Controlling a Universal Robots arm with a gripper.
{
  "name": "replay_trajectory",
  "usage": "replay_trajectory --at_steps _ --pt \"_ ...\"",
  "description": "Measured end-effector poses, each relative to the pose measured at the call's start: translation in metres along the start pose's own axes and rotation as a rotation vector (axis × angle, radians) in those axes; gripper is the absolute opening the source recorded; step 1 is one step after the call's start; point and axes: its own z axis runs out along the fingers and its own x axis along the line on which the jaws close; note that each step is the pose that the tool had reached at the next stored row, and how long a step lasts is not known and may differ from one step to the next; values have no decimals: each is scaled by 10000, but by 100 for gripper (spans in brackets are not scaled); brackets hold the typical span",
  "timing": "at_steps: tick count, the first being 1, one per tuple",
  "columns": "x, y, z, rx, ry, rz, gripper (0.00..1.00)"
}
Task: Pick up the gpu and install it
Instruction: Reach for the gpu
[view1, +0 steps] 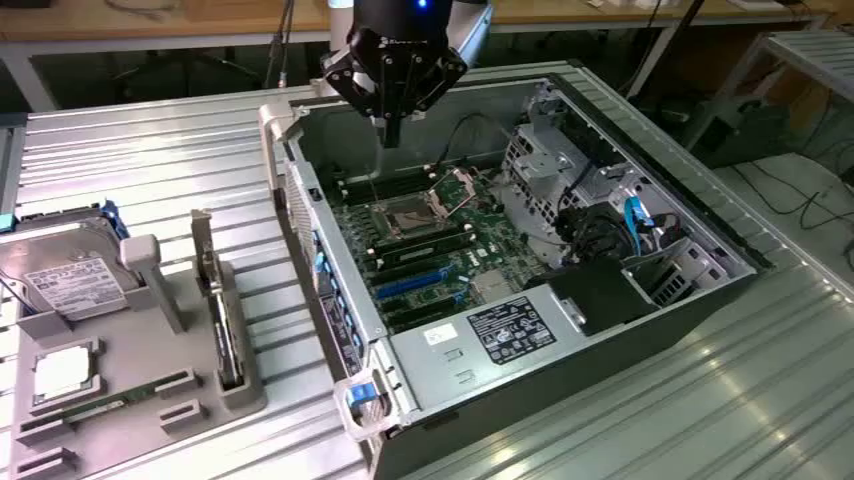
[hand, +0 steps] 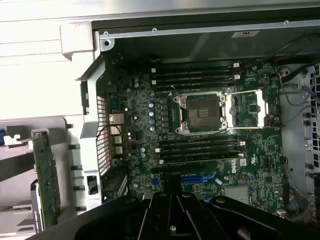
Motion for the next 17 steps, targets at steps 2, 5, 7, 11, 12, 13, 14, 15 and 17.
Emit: replay_trajectory --at_steps 2,5,7,11,12,13,14,15,17 --pt "0 0 0 0 0 0 11" --pt "11 -1 0 0 0 2 11" --pt "29 -2 -1 0 0 0 11" --pt "86 -7 -2 0 0 -1 11" --pt "95 -7 -2 -1 -1 0 11" --pt "105 -8 -2 -1 -1 0 11" --pt "115 -9 -3 -1 0 0 11" --pt "122 -9 -3 -1 0 1 11" --pt "135 -10 -4 0 0 0 11"
